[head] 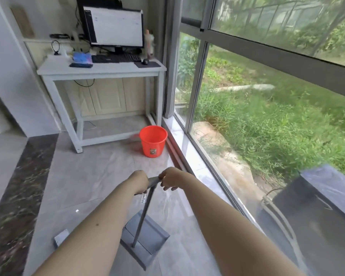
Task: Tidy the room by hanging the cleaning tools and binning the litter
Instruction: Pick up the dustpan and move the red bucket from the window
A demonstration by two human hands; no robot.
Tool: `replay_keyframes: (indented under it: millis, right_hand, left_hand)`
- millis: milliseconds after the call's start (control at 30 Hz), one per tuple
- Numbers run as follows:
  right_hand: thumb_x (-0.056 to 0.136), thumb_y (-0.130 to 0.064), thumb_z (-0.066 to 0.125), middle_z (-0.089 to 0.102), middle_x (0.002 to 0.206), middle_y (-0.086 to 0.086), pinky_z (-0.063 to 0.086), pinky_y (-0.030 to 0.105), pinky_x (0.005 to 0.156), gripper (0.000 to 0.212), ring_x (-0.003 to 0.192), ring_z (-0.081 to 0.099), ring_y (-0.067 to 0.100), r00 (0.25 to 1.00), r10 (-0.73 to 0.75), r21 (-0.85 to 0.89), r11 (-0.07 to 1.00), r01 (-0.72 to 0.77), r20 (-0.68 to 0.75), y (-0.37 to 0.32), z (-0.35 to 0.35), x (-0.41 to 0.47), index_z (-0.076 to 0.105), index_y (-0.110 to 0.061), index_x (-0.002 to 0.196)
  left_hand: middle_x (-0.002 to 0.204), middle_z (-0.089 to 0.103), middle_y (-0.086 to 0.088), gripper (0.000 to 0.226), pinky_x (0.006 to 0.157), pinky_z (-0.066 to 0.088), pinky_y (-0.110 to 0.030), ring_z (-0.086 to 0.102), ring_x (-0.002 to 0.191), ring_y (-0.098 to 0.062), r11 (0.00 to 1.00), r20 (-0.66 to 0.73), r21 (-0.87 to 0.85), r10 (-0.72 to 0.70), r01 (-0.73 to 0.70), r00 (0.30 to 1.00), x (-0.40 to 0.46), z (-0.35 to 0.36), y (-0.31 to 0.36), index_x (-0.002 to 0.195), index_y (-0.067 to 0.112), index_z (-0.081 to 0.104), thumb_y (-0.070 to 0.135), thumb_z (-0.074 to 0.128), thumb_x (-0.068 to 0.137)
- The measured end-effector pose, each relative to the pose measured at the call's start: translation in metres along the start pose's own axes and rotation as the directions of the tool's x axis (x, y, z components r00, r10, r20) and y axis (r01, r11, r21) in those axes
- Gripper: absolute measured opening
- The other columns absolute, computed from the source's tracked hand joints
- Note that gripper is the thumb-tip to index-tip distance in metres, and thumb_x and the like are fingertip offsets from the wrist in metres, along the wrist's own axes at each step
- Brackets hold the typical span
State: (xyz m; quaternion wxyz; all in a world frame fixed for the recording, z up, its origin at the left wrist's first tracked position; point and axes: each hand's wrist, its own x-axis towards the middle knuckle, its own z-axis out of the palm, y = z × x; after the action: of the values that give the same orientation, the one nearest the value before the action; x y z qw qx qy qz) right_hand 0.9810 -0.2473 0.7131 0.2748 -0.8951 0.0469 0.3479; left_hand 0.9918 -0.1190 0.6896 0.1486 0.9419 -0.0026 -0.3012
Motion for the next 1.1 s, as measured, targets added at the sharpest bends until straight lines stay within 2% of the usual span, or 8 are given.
replay_keyframes:
  millis: [167,267,367,467,567,867,1000,1100]
  right_hand:
    - [0.097,0.001,0.04,0.055,0.137,0.016,0.048,0.036,0.097,0.041,0.124,0.056,0.03,0.998,-0.064,-0.108,0.992,0.064,0.001,-0.011,-0.043,0.046,0.047,-0.004,0.138]
    - [0.097,0.001,0.041,0.055,0.136,0.016,0.051,0.029,0.076,0.041,0.125,0.056,0.03,0.997,-0.072,-0.131,0.988,0.075,0.03,-0.017,-0.059,0.072,0.048,-0.005,0.137]
    - [0.094,0.002,0.045,0.059,0.13,0.017,0.05,0.031,0.081,0.04,0.12,0.059,0.03,0.998,-0.069,-0.099,0.993,0.069,0.005,-0.023,-0.07,0.1,0.053,-0.006,0.133]
    - [0.088,0.0,0.054,0.065,0.088,0.014,0.051,0.03,0.075,0.038,0.086,0.063,0.027,0.998,-0.037,-0.055,0.998,0.034,-0.042,-0.035,-0.082,0.132,0.057,0.0,0.127]
    - [0.085,-0.002,0.058,0.047,0.062,0.001,0.041,0.02,0.052,0.035,0.053,0.046,0.015,0.996,-0.052,-0.141,0.989,0.042,-0.071,-0.052,-0.098,0.164,0.06,0.0,0.12]
    - [0.079,-0.016,0.073,0.051,0.073,-0.002,0.038,0.024,0.064,0.01,0.08,0.049,0.017,0.974,-0.057,-0.028,0.998,0.053,-0.22,-0.088,-0.172,0.26,0.064,-0.013,0.077]
    - [0.078,-0.014,0.073,0.049,0.071,0.0,0.038,0.021,0.057,0.026,0.064,0.046,0.014,0.969,0.015,0.129,0.991,0.017,-0.247,-0.087,-0.201,0.305,0.052,-0.016,0.064]
    - [0.081,-0.013,0.071,0.053,0.086,0.002,0.039,0.023,0.071,0.037,0.08,0.048,0.015,0.962,0.056,0.279,0.96,0.021,-0.266,-0.085,-0.227,0.341,0.043,-0.028,0.061]
  left_hand:
    - [0.123,0.068,-0.006,0.032,0.065,0.047,-0.019,0.062,0.095,-0.014,0.997,-0.059,-0.06,-0.054,0.051,0.997,0.03,-0.04,0.016,0.122,0.005,0.064,0.011,0.045,0.097]
    - [0.12,0.069,-0.009,0.031,0.042,0.036,-0.012,0.065,0.091,-0.015,0.997,-0.047,-0.053,-0.057,0.055,0.997,0.054,-0.053,0.016,0.118,0.002,0.065,0.006,0.043,0.096]
    - [0.118,0.069,-0.015,0.032,0.051,0.043,-0.021,0.067,0.096,-0.027,0.996,-0.06,-0.07,-0.062,0.058,0.996,0.082,-0.065,0.013,0.116,-0.001,0.066,0.004,0.045,0.094]
    - [0.117,0.066,-0.023,0.031,0.085,0.052,-0.033,0.065,0.099,-0.032,0.985,-0.111,-0.164,-0.069,0.05,0.991,0.119,-0.079,0.006,0.114,-0.005,0.063,0.001,0.043,0.091]
    - [0.123,0.06,-0.022,0.03,0.086,0.046,-0.033,0.058,0.113,-0.033,0.978,-0.16,-0.206,-0.044,0.01,0.986,0.156,-0.101,0.004,0.115,-0.002,0.061,0.008,0.044,0.093]
    - [0.116,0.061,-0.014,0.041,0.073,0.038,-0.028,0.058,0.102,-0.031,0.97,-0.3,-0.193,0.085,-0.148,0.95,0.273,-0.193,0.01,0.107,0.008,0.062,0.031,0.029,0.1]
    - [0.088,0.056,-0.006,0.041,0.05,0.03,-0.023,0.043,0.058,-0.01,0.963,-0.341,-0.146,0.166,-0.226,0.925,0.321,-0.225,0.033,0.095,0.01,0.067,0.03,0.032,0.1]
    - [0.086,0.063,-0.009,0.036,0.064,0.044,-0.029,0.051,0.071,-0.023,0.968,-0.368,-0.072,0.197,-0.239,0.909,0.366,-0.245,0.053,0.072,0.017,0.059,0.031,0.036,0.096]
